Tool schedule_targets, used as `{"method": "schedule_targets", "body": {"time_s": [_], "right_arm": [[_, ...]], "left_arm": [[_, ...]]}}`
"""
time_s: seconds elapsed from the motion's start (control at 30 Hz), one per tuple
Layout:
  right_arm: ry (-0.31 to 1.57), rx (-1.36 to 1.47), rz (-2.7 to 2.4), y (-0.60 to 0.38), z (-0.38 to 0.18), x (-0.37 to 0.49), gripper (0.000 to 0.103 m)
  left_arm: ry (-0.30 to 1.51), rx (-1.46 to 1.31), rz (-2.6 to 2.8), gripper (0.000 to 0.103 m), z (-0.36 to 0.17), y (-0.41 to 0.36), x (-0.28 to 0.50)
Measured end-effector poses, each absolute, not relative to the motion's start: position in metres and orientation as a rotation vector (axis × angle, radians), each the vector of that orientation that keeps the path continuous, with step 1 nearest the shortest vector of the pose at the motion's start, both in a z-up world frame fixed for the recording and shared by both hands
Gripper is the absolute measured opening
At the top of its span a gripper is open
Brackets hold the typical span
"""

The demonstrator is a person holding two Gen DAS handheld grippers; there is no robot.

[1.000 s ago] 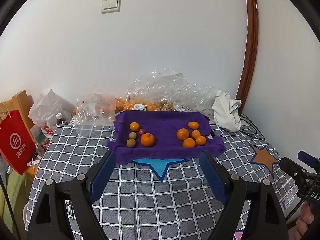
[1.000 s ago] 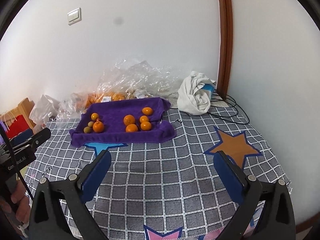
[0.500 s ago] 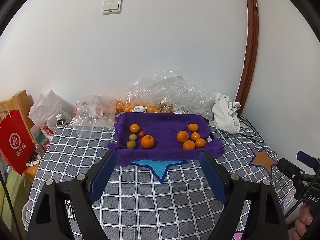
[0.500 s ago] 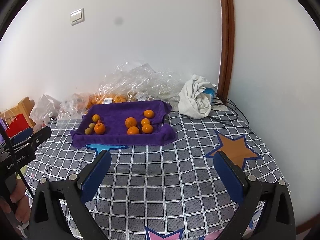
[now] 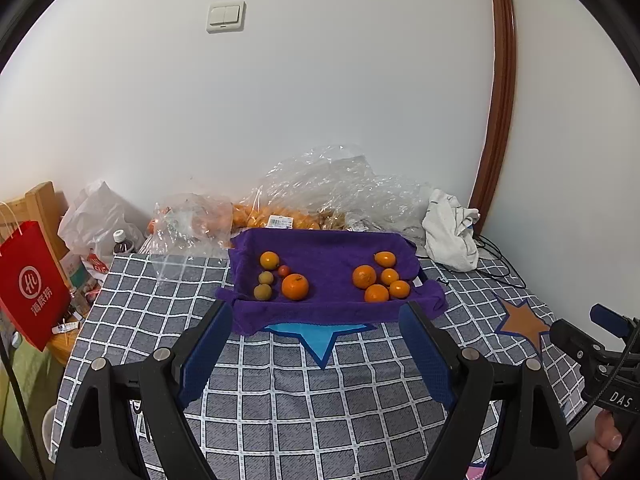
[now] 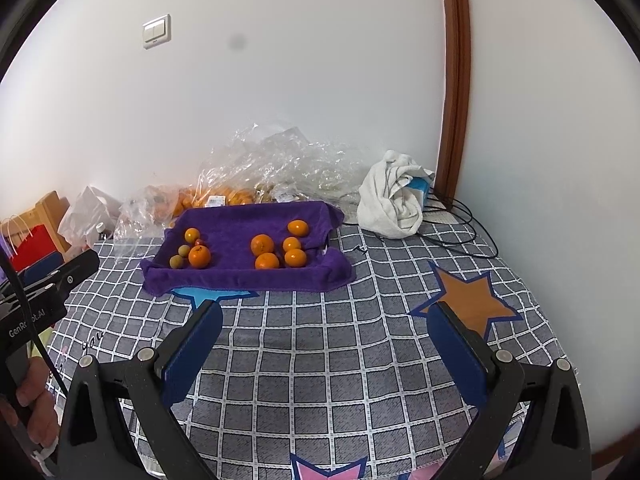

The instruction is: Organize fruits

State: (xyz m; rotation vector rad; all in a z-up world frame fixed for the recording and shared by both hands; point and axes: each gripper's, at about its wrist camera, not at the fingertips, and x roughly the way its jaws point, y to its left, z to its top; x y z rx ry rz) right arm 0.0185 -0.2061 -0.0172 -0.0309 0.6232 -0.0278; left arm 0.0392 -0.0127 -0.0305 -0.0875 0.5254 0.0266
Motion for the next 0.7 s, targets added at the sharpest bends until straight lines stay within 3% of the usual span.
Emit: {"method": "schedule_targets", "body": {"time_s": [0.7], "right_arm": [[0.611, -0.035, -0.025, -0.2020, -0.0142, 0.0146, 0.101]], "left_arm": [[0.517, -0.099, 0.026, 0.084, -0.0288, -0.0101, 0.0383]]}}
